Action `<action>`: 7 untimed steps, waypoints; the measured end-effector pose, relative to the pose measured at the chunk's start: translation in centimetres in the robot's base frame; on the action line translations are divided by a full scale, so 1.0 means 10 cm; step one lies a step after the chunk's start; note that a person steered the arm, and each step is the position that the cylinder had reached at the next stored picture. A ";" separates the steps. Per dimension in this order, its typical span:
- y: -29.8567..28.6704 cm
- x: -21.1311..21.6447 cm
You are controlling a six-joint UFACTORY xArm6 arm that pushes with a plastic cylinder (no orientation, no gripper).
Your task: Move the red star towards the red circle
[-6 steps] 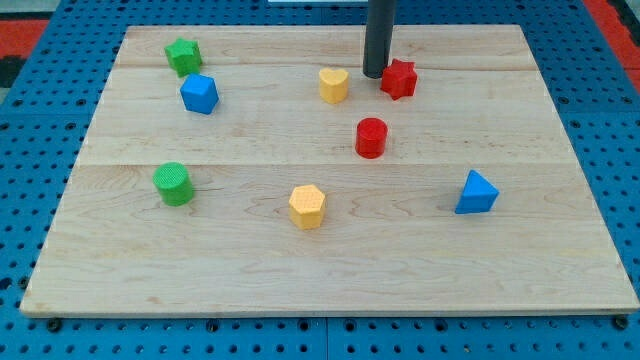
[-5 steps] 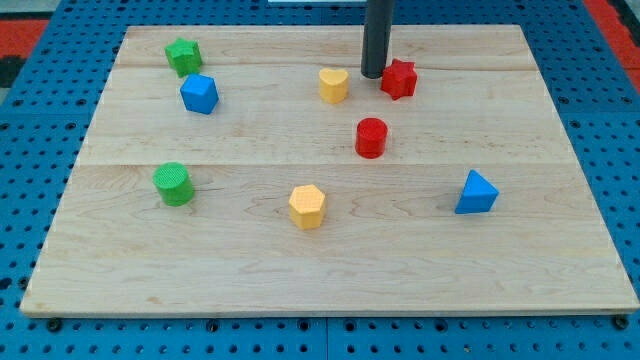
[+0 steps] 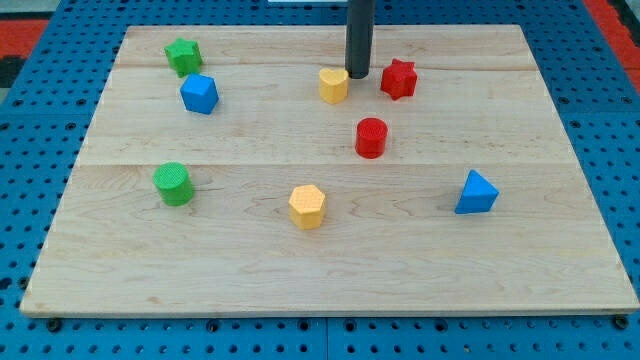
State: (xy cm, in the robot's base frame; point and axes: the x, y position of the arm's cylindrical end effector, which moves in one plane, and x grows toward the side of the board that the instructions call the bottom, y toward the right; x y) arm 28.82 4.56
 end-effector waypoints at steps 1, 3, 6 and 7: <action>0.00 0.00; 0.01 0.03; 0.01 0.12; 0.01 0.22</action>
State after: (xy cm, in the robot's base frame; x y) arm 30.98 4.70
